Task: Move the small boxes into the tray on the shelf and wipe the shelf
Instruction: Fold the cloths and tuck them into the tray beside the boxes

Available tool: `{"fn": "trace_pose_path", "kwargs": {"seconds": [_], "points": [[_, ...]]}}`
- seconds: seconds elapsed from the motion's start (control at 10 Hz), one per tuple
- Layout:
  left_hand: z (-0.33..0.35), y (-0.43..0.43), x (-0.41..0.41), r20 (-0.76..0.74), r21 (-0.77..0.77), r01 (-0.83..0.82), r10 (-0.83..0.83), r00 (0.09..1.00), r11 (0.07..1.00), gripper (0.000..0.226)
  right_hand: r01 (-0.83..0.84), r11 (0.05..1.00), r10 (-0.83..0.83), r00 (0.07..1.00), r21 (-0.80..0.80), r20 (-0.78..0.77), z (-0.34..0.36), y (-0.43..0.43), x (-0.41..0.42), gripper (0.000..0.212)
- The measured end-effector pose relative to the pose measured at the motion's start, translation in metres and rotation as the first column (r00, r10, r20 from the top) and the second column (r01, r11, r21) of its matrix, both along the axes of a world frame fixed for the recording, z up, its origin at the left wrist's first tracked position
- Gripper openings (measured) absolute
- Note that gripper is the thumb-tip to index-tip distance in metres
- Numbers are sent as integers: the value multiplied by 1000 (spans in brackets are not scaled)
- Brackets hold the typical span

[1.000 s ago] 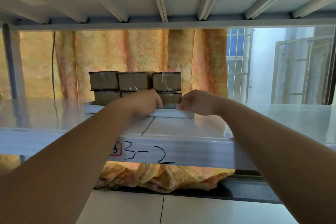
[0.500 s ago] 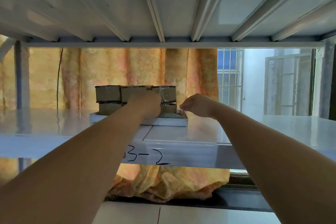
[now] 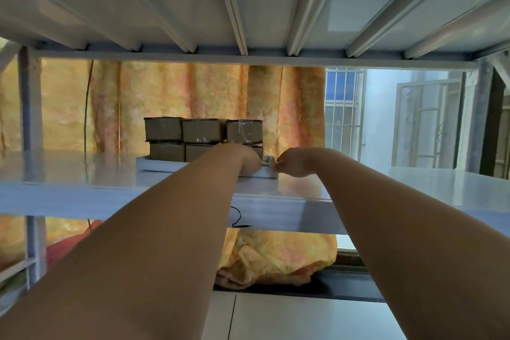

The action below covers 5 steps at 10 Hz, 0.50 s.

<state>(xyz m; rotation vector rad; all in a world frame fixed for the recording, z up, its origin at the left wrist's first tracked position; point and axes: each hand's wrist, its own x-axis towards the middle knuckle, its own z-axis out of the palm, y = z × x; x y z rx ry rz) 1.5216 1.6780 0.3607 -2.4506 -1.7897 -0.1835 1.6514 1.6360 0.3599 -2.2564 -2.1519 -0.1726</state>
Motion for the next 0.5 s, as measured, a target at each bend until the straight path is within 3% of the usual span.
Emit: {"fn": "trace_pose_path", "kwargs": {"seconds": [0.3,0.4,0.5], "points": [[-11,-2,-19,-40,23,66,-65,997,998,37,-40,999,42,987,22,-156,-19,-10,4,71],[-14,3,-29,79,15,97,-98,992,995,31,9,997,-6,999,73,-41,-22,-6,9,72],[-10,-16,-32,342,89,201,-219,914,976,41,-28,969,96,958,245,-269,-21,-14,0,67]]}}
